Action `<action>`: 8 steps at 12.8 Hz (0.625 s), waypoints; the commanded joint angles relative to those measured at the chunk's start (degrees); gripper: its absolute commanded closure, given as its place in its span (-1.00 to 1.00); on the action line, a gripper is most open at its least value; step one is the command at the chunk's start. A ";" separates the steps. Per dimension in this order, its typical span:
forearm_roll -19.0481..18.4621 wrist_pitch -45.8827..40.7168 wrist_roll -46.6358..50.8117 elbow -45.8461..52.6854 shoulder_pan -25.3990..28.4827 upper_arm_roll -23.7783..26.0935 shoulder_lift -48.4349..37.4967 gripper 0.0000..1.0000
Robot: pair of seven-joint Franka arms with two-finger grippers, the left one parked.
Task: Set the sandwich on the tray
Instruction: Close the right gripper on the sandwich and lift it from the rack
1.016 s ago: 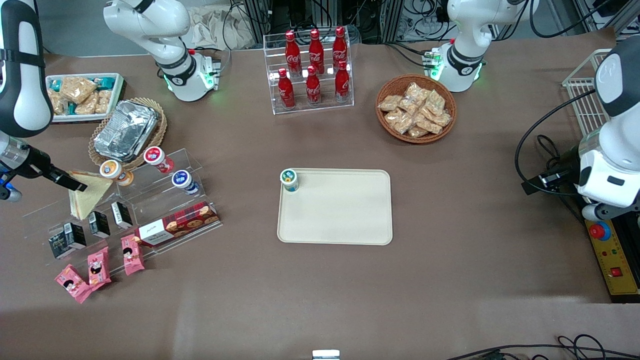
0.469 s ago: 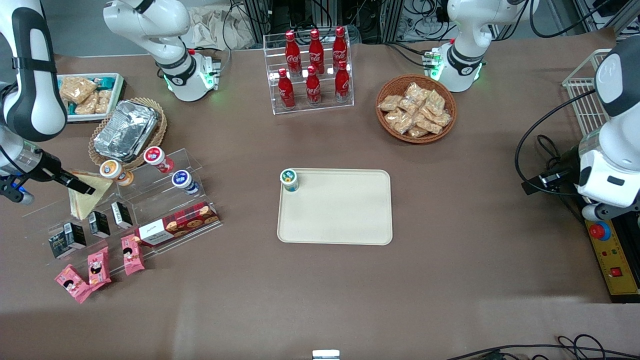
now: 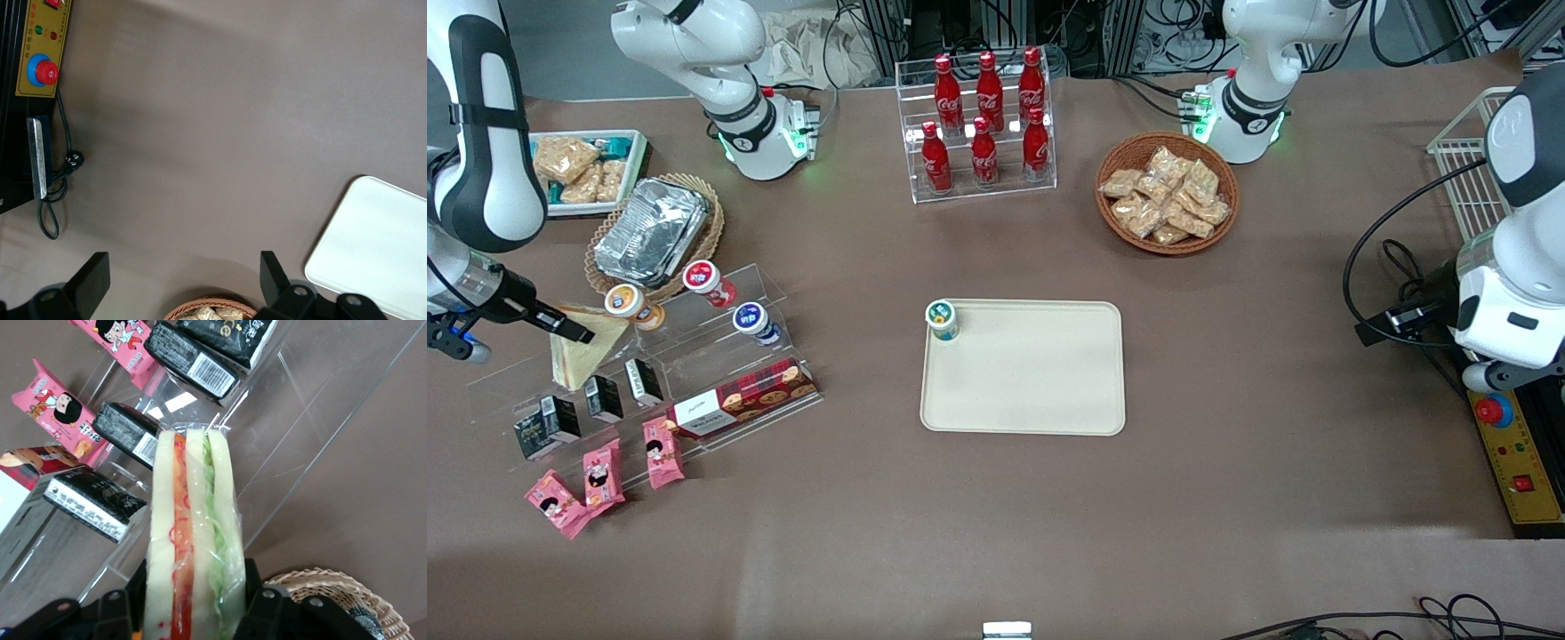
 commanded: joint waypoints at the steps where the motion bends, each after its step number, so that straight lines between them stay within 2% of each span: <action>1: 1.62 0.55 -2.33 -0.21 -0.31 -0.09 -0.12 0.09; 3: 1.62 0.37 -2.42 -0.04 -0.22 -0.09 -0.03 0.24; 8: 2.14 -4.53 -2.51 4.78 0.04 -0.09 0.58 0.24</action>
